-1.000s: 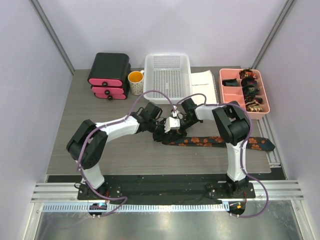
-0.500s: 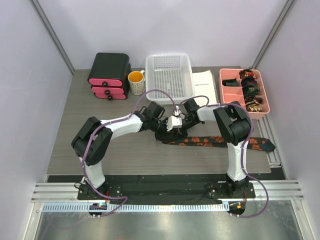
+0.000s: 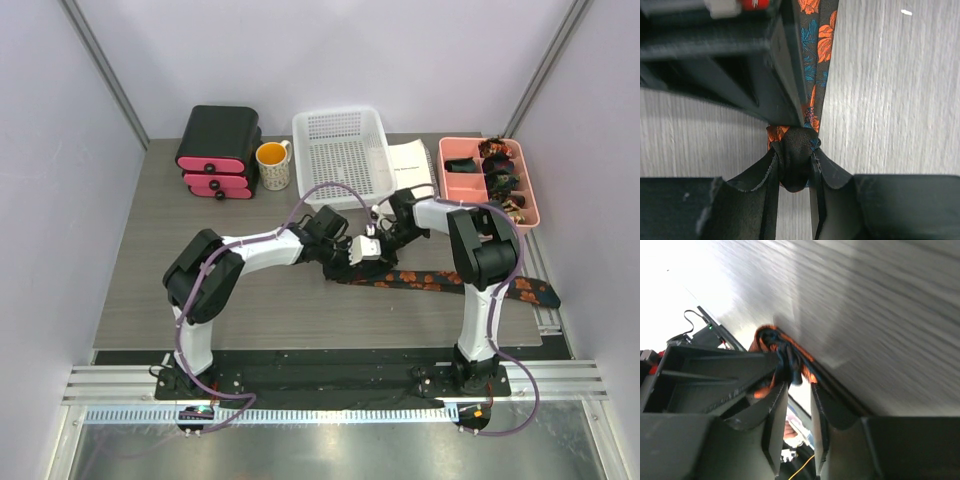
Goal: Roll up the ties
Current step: Roll the tie at the center of the board.
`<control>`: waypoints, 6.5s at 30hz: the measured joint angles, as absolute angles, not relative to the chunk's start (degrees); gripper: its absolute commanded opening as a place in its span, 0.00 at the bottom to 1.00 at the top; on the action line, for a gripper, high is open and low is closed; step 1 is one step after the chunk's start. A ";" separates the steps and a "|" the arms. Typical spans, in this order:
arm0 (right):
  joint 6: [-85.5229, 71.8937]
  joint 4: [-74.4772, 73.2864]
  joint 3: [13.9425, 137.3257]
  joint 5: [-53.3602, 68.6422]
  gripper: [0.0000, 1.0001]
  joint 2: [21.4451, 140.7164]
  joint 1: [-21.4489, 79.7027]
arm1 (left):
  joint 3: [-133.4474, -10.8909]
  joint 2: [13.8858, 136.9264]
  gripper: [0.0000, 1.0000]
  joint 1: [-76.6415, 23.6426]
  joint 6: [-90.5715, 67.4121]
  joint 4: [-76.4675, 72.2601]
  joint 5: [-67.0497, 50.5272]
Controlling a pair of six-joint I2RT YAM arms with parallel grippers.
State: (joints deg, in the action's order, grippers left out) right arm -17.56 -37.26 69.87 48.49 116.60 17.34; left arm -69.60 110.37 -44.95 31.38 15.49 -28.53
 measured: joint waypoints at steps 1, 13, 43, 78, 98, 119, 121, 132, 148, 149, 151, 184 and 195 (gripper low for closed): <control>-16.78 -38.30 70.00 48.51 0.39 116.42 16.67 | -70.00 110.67 0.22 -45.30 31.38 15.42 -28.21; -15.27 -40.47 70.83 53.06 0.44 111.22 15.14 | -72.29 112.49 0.25 -46.09 31.42 14.44 -26.13; -16.56 -24.18 58.50 56.36 0.01 112.79 15.44 | -70.37 109.23 0.65 -46.78 31.64 21.12 -28.62; -11.49 -26.15 58.39 63.35 0.05 116.71 10.81 | -61.04 110.08 0.26 -43.92 29.50 -0.86 -36.05; -15.29 -28.40 59.92 59.02 0.50 109.23 12.47 | -78.85 113.75 0.15 -45.36 36.25 35.33 -22.63; -22.26 -17.43 60.71 56.16 0.01 114.93 18.11 | -78.41 113.73 0.64 -43.97 33.93 34.52 -25.17; -20.99 -17.98 60.69 56.23 0.01 115.22 17.56 | -76.95 112.97 0.78 -41.95 32.18 32.53 -28.49; -18.46 -14.22 58.96 59.33 0.01 116.42 16.64 | -52.51 104.16 0.85 -33.54 14.66 -4.99 -42.74; -18.35 -10.76 57.43 60.62 0.01 116.68 16.10 | -49.30 108.40 0.64 -38.70 14.00 -21.87 -42.68; -18.35 -10.76 57.45 60.62 0.01 116.68 16.10 | -49.21 108.09 0.59 -39.00 15.16 -21.34 -42.30; -18.33 -10.79 57.47 60.62 0.01 116.68 16.10 | -48.93 107.68 0.44 -39.38 17.04 -20.69 -41.60; -21.19 -22.24 60.84 56.60 0.37 111.15 17.91 | -57.78 105.69 0.37 -46.46 23.09 -0.12 -22.57; -17.45 -22.59 60.82 57.19 0.01 113.36 17.10 | -58.98 106.02 0.66 -46.15 22.70 1.32 -21.34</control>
State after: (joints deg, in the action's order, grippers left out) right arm -17.45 -22.59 60.82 57.19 113.36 17.10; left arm -58.98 106.02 -46.15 22.70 1.32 -21.34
